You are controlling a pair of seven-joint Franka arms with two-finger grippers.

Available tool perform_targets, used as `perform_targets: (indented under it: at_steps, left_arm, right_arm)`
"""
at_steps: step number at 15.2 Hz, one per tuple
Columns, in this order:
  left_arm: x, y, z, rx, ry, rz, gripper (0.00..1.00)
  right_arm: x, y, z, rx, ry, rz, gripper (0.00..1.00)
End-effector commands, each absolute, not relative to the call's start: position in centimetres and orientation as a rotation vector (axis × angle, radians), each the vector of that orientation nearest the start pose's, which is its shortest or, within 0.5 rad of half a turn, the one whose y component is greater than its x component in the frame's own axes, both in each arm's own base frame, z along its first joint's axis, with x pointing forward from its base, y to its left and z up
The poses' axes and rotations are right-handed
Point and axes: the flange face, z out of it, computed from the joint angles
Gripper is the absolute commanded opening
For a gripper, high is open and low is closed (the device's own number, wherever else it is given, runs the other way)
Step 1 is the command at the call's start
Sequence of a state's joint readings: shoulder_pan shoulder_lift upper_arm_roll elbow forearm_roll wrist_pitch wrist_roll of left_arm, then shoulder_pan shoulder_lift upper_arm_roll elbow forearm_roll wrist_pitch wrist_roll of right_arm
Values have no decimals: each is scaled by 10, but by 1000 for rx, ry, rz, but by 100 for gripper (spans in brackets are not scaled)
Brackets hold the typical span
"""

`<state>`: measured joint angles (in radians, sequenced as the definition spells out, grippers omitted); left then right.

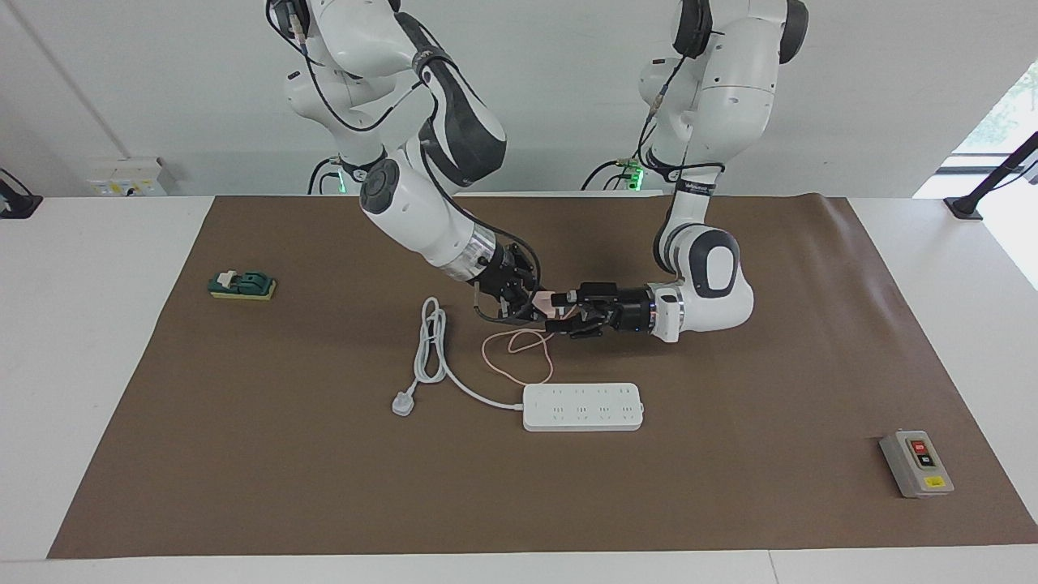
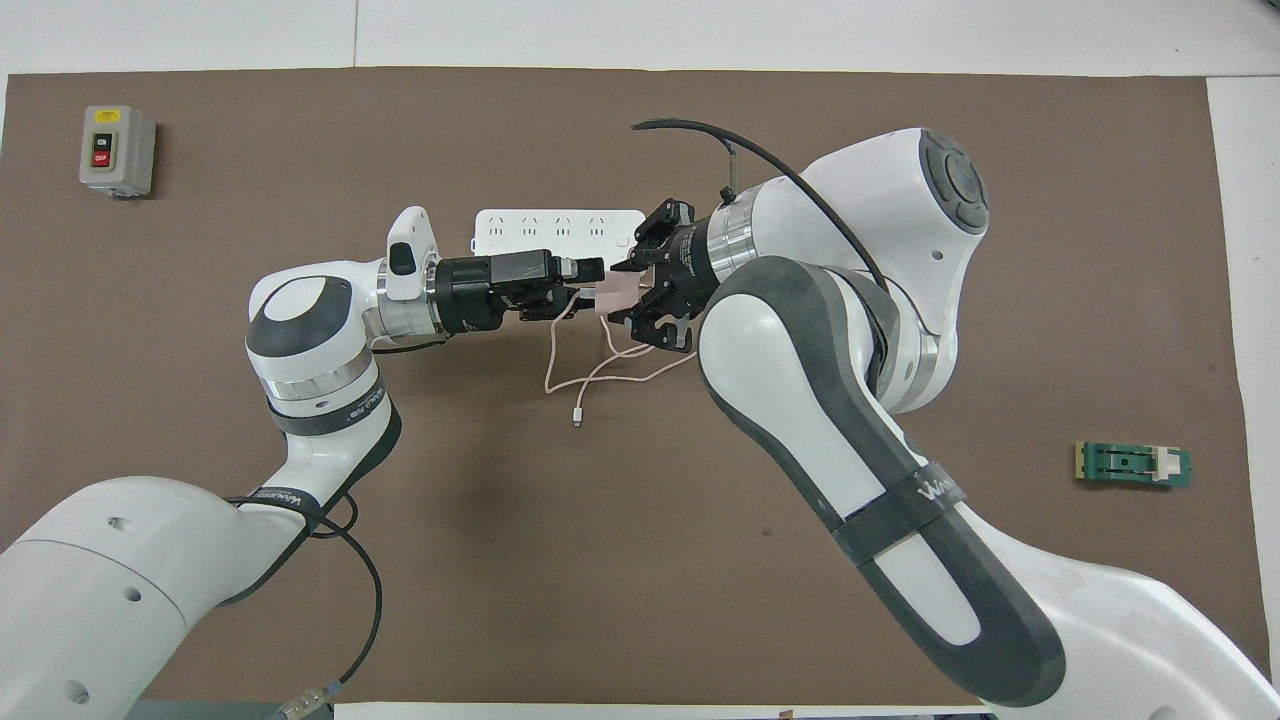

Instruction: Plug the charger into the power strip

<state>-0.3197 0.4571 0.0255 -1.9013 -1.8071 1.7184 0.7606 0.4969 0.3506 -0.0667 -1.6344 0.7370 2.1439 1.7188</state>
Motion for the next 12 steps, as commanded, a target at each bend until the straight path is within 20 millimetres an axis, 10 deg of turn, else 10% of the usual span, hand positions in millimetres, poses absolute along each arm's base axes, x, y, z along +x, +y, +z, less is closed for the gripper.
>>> perform_targets:
  at_steps: [1,12]
  left_arm:
    - [580,-269,311,1520,-10,-70,100]
    - [582,-267,313,1528,-38,-82,100]
  right_arm:
    - [600,311,444,-1799,1943,635,2]
    - [602,307,443,-1795,1948,636,2]
